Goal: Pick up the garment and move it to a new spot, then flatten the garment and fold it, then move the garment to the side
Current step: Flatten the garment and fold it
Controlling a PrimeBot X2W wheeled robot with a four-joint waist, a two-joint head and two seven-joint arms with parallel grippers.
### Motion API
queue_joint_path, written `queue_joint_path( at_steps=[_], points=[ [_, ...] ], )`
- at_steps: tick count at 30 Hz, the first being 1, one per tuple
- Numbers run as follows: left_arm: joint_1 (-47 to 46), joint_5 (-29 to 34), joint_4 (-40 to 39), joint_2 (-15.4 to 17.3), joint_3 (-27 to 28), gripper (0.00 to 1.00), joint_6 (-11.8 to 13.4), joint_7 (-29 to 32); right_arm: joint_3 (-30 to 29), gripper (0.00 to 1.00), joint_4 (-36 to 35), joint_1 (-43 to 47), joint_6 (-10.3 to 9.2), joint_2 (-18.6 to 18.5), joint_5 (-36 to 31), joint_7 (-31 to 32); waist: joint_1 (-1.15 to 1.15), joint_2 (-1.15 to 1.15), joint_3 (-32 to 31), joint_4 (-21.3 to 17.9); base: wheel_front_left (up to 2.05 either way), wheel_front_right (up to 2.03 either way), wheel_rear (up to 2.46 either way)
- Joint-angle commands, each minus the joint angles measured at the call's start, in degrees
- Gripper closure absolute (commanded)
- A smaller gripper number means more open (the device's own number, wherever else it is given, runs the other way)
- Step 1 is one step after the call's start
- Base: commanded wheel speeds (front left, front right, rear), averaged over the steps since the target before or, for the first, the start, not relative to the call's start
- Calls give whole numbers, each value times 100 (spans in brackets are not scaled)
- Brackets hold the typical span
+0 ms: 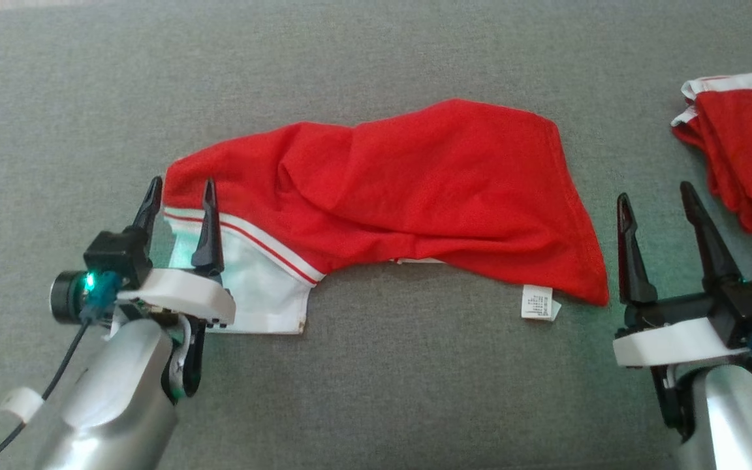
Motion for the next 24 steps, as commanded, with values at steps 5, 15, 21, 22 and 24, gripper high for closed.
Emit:
queue_joint_path(
  at_steps=[5, 15, 21, 22, 24],
  points=[
    [29, 8, -11, 21, 324, 0, -92, -154, 182, 0, 5, -138, -4, -28, 161, -85, -1, 0, -257, 105, 0, 0, 0],
    [1277, 262, -783, -223, 516, 0, -67, -176, 193, 0, 354, 387, -4, -28, 336, -118, -1, 0, -1064, 388, 0, 0, 0],
    [2031, 296, -1265, -377, 621, 0, 44, -177, 274, 0, 503, 734, -4, -28, 477, -131, -1, 0, -1489, 491, 0, 0, 0],
    [2128, 311, -1320, -381, 619, 0, 62, -177, 287, 0, 523, 787, -4, -28, 499, -133, -1, 0, -1537, 499, 0, 0, 0],
    [2216, 320, -1373, -389, 618, 0, 80, -177, 306, 0, 544, 835, -4, -28, 519, -135, -1, 0, -1587, 501, 0, 0, 0]
  ],
)
